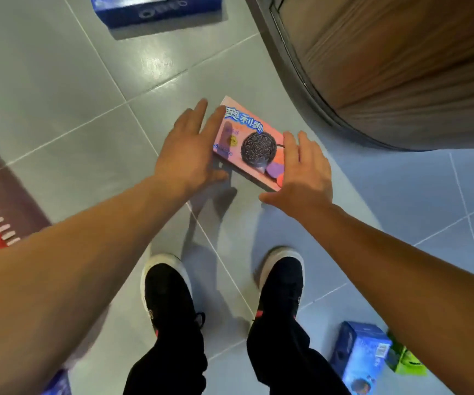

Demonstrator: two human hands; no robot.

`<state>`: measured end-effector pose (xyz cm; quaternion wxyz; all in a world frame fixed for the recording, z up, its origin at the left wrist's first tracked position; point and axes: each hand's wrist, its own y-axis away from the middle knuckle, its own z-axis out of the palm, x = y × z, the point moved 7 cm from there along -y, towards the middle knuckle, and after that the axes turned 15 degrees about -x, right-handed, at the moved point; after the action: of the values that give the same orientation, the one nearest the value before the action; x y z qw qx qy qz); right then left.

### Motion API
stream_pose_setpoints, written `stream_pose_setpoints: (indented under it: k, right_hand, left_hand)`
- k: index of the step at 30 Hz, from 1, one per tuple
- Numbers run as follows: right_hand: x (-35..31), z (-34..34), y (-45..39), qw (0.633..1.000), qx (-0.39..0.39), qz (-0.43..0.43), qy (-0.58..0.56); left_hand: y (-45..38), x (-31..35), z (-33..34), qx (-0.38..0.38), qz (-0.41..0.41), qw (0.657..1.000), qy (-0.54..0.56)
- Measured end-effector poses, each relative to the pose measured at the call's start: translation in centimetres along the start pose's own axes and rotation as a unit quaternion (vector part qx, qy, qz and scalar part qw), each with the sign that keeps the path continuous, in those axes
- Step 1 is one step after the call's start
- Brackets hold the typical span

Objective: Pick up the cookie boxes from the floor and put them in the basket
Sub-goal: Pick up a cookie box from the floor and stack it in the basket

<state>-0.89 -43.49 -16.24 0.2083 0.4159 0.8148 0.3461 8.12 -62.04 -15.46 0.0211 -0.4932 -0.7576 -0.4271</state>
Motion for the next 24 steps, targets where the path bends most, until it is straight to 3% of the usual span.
stream_pose_setpoints:
  k: [4,6,10,16,24]
  right_hand:
    - [0.2,2.0,-3.3,0.997,-0.008,0.049,-0.056]
    - [-0.5,1.5,-3.5,0.997,0.045,0.010,-0.065]
    - [-1.8,0.6,-1.2,0.995,0.030,-0.090,-0.041]
    - [-4.1,-5.6,8.5,0.988,0.022,-0.154,0.024]
    - [-9.0,-18.8,28.4,0.981,-0.091,-0.164,0.058]
  left_hand:
    - [-4.4,-0.1,0.7,0.004,0.030,0.994,-0.104]
    - [-5.2,-0.7,1.4,-0.014,0.028,0.994,-0.107]
    - [-2.1,-1.6,2.0,-0.046,-0.015,0.995,-0.082]
    - [9.1,1.4,-2.9,-0.025,0.009,0.999,0.040]
    - [29.7,9.0,-14.3,0.008,-0.041,0.994,0.103]
